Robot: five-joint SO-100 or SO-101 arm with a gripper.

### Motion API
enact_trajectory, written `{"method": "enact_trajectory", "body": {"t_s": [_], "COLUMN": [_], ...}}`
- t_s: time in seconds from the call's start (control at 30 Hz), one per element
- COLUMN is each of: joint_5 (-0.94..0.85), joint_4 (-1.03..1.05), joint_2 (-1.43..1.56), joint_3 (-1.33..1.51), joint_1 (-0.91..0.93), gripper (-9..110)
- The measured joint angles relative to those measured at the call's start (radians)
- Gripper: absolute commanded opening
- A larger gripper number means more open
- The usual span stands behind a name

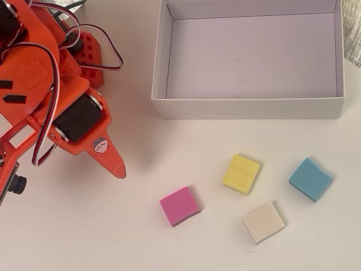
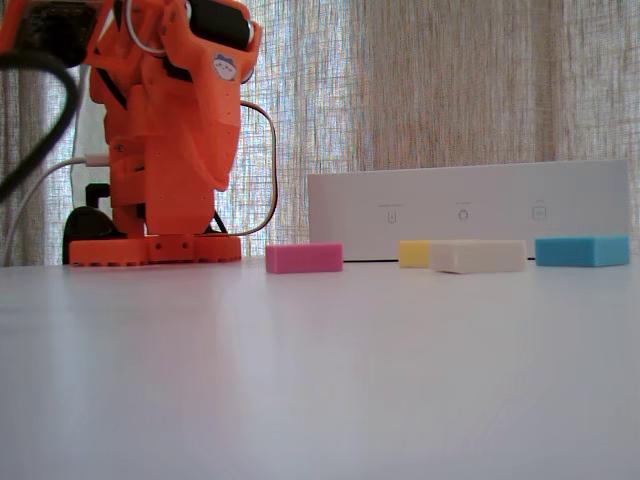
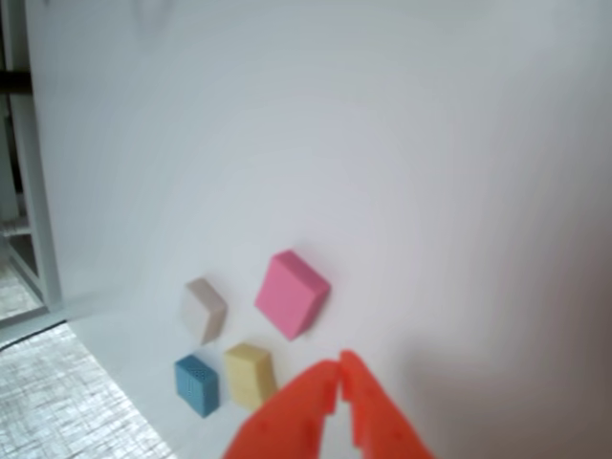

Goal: Grasp the pink cuboid and put it in the bin.

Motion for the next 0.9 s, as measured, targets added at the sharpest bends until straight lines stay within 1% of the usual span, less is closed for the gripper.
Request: {"method": "enact_trajectory", "body": {"t_s": [0.1,0.2,0.37,0.53,0.67,0.8,0.9], "joint_5": [0.000,0.000,0.052,0.175,0.285,0.394,0.462], "joint_4": [-0.003,-0.038,-0.141,-0.126,-0.005,0.183,0.311], "joint_2": [0.000,-0.075,-0.304,-0.663,-0.963,-1.247,-1.407], "joint_3": [0.000,-0.052,-0.321,-0.739,-1.132,-1.499,-1.644], "joint_1": [0.000,-0.014,-0.106,-0.195,-0.252,-0.291,-0.301], "gripper": [10,22,22,23,23,23,23]}}
